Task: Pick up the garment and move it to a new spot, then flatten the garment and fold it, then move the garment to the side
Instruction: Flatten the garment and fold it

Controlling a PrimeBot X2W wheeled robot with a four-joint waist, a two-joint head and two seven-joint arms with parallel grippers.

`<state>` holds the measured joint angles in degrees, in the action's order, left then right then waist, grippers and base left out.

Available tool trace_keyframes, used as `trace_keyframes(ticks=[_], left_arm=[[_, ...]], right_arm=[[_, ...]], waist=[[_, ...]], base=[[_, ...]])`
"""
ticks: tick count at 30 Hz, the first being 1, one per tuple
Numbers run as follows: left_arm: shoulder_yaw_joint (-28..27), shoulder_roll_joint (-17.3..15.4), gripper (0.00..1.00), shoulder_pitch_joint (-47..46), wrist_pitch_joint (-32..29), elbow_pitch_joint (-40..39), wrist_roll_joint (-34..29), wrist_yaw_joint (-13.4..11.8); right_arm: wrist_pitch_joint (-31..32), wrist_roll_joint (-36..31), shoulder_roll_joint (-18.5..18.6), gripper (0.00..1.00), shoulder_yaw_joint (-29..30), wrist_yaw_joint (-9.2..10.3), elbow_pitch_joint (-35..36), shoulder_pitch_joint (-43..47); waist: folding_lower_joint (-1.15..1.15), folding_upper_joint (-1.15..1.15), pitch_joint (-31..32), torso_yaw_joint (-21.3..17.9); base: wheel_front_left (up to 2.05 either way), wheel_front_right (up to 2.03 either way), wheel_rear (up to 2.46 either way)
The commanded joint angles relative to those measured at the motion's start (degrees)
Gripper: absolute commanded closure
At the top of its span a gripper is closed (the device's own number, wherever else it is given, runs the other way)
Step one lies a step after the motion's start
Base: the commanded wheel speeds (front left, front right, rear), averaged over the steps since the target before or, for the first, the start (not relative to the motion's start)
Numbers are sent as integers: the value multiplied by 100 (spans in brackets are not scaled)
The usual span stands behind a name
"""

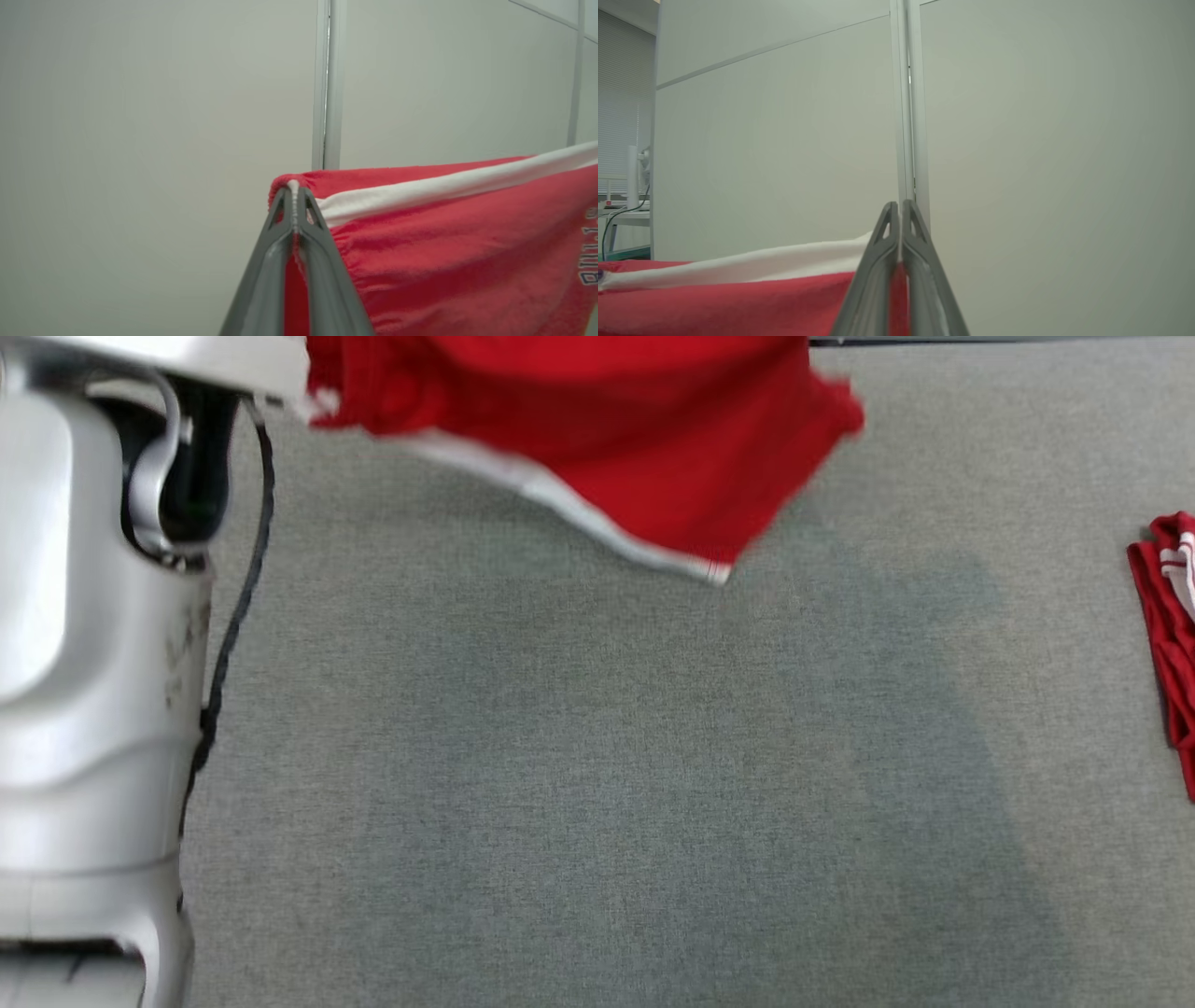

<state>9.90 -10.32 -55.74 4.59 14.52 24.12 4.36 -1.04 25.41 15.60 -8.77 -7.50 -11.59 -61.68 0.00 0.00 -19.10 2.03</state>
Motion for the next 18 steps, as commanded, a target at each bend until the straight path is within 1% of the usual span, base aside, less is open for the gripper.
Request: trace_keyframes(ticks=[1,4,8,12,13,16,18], left_arm=[[-67,40,100,-355,163,486,50,14],[-35,127,100,-844,361,1426,79,72],[73,295,100,-1097,467,2766,221,172],[148,432,100,-1016,574,3959,337,243],[174,488,100,-918,633,4441,425,256],[201,559,100,-726,783,4936,575,295],[264,615,100,-535,876,5135,633,313]], right_arm=[[-223,-2,-50,100,-131,3,-403,-378],[-508,38,-198,100,-430,3,-1189,-905],[-766,127,-459,100,-873,2,-2282,-1023],[-949,250,-778,100,-1353,3,-3338,-768],[-1014,373,-922,100,-1561,3,-3763,-603],[-1143,627,-1068,100,-1894,3,-4179,-203],[-1243,828,-1094,100,-2045,3,-4308,89]], waist=[[0,0,-166,-36],[0,0,-215,-77],[0,0,-265,-158],[0,0,-344,-276],[0,0,-406,-317],[0,0,-445,-346],[0,0,-458,-340]], base=[[0,0,0],[0,0,0],[0,0,0],[0,0,0],[0,0,0],[0,0,0],[0,0,0]])
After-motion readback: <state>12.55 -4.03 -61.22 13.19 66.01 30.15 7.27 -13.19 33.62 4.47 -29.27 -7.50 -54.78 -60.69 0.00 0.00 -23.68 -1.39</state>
